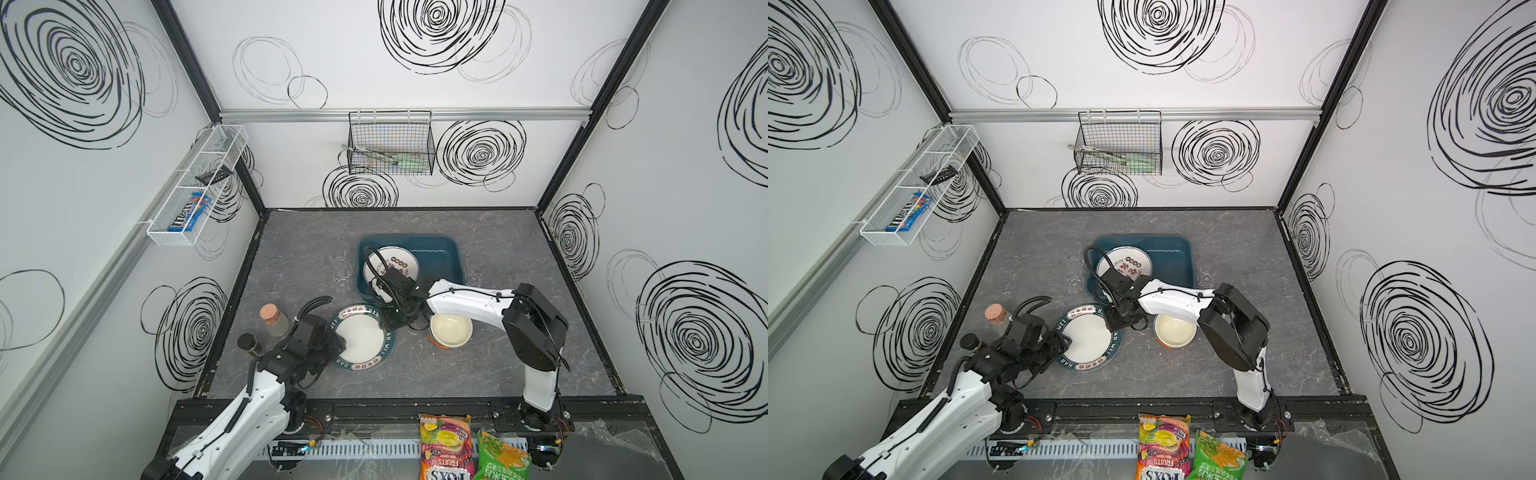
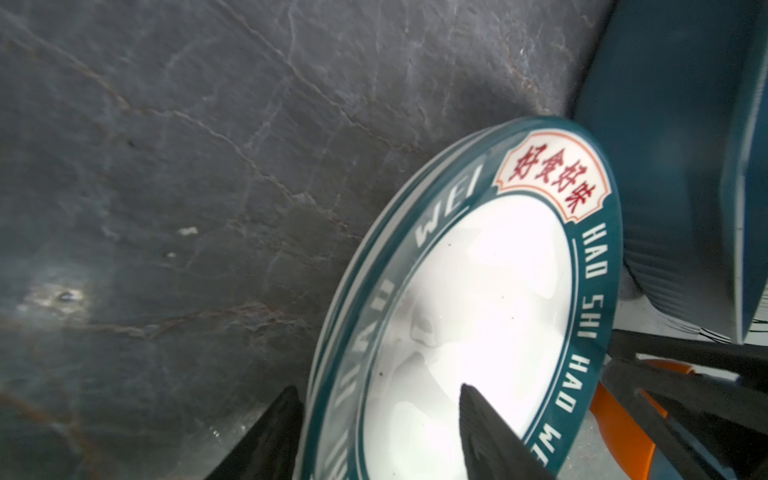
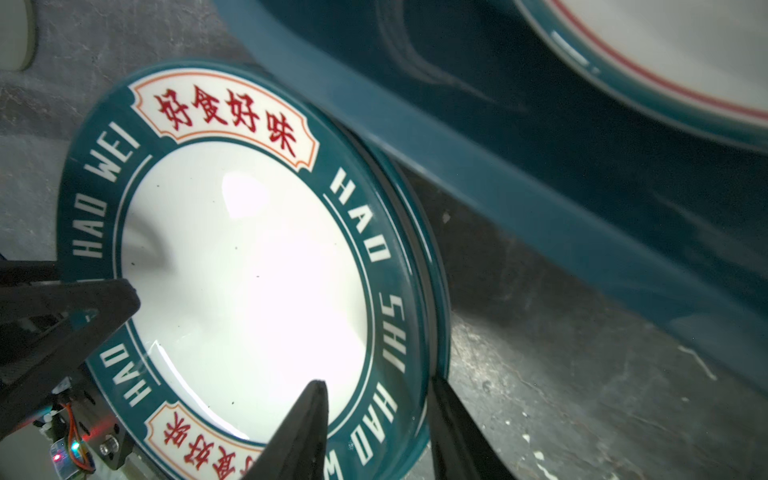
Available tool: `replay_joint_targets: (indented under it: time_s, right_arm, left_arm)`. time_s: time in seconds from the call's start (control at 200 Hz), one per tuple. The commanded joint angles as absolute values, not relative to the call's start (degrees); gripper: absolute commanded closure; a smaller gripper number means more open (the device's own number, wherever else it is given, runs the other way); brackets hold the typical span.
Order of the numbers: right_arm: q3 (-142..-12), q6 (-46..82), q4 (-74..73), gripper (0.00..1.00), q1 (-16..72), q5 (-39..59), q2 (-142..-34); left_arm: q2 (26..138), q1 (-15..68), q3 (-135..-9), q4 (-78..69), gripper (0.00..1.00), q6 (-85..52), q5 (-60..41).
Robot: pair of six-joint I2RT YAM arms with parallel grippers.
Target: Place the mixed dishes into the plastic bin
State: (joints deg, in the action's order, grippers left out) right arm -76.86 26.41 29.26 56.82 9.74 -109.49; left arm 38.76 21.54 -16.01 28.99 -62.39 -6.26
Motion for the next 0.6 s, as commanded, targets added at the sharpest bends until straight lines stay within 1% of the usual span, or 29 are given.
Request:
replay_joint_targets:
  time_s: [0.0, 0.045, 0.125, 0.335, 0.595]
  right_arm:
    - [-78.5, 25.8, 30.3, 0.57, 57.6, 10.2, -110.7]
    - [-78.5, 25.8, 30.2, 0.58, 57.8, 10.3, -110.9]
    - [-78.5, 25.8, 30.1, 0.6, 57.9, 10.5, -111.1]
    - [-78.4, 25.8, 29.6, 0.64, 58.0, 11.5, -111.7]
    - [-78.6, 25.6, 29.1, 0.75, 58.0, 12.4, -112.4]
  left_arm:
    - [38.0, 21.0, -15.3, 27.7, 0.36, -62.9, -6.4]
    - [37.8, 21.0, -15.4, 28.1, 0.36, -62.9, -6.3]
    - [37.1, 21.1, -15.5, 28.9, 0.32, -63.2, -5.9]
    - [35.2, 21.6, -16.0, 31.4, 0.28, -64.5, -4.3]
    - [32.7, 22.5, -17.2, 35.7, 0.28, -66.4, -1.7]
